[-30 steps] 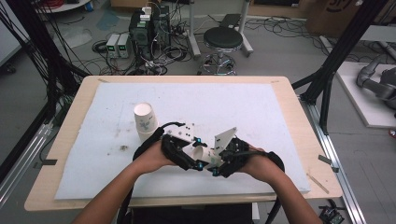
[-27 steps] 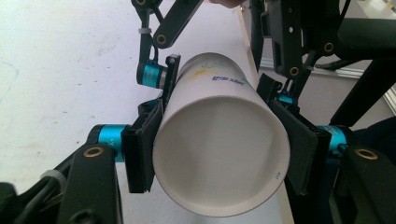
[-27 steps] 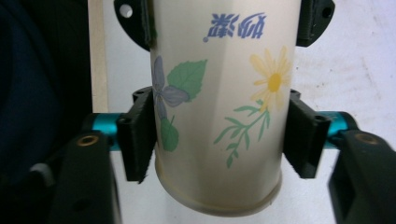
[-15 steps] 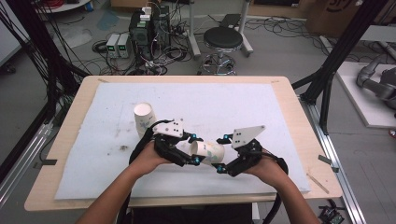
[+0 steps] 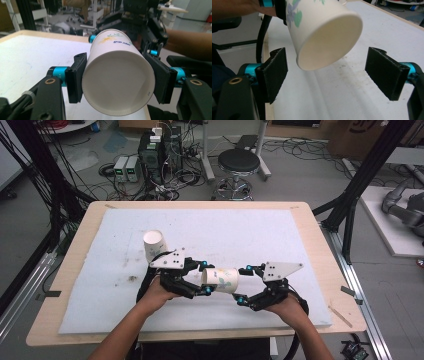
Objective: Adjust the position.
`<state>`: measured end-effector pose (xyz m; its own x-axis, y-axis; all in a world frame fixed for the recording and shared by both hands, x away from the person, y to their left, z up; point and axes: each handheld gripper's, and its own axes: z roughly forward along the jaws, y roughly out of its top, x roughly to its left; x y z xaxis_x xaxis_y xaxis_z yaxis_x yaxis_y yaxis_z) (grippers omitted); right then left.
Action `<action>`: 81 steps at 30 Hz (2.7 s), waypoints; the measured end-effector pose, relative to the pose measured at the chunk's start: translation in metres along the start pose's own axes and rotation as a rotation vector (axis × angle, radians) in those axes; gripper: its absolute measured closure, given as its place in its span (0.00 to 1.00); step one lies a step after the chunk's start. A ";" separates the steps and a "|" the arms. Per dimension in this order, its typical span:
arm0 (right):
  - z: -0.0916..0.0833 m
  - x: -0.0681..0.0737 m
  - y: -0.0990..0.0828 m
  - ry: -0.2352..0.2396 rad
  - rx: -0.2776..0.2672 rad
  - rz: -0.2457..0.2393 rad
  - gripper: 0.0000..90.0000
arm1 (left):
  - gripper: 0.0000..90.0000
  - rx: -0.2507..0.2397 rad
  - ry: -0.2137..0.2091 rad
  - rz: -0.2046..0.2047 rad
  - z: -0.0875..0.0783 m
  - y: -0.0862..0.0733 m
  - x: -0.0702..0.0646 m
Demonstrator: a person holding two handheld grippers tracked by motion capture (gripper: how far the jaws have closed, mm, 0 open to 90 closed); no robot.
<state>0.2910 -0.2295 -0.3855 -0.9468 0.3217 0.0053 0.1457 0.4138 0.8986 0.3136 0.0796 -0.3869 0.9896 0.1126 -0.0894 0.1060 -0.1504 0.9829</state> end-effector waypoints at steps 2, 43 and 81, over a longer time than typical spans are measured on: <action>0.001 0.000 -0.007 0.019 -0.024 0.011 0.21 | 0.41 -0.006 0.000 0.004 0.001 -0.004 -0.002; -0.010 -0.008 -0.006 0.118 -0.113 0.078 0.43 | 0.15 0.071 0.035 -0.047 0.001 -0.005 -0.003; 0.041 0.009 0.071 0.063 0.524 -0.268 0.42 | 0.27 0.468 0.014 0.053 0.028 0.000 0.001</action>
<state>0.3045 -0.1624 -0.3398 -0.9830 0.1035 -0.1516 0.0062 0.8442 0.5361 0.3174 0.0524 -0.3912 0.9938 0.1050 -0.0357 0.0906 -0.5828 0.8075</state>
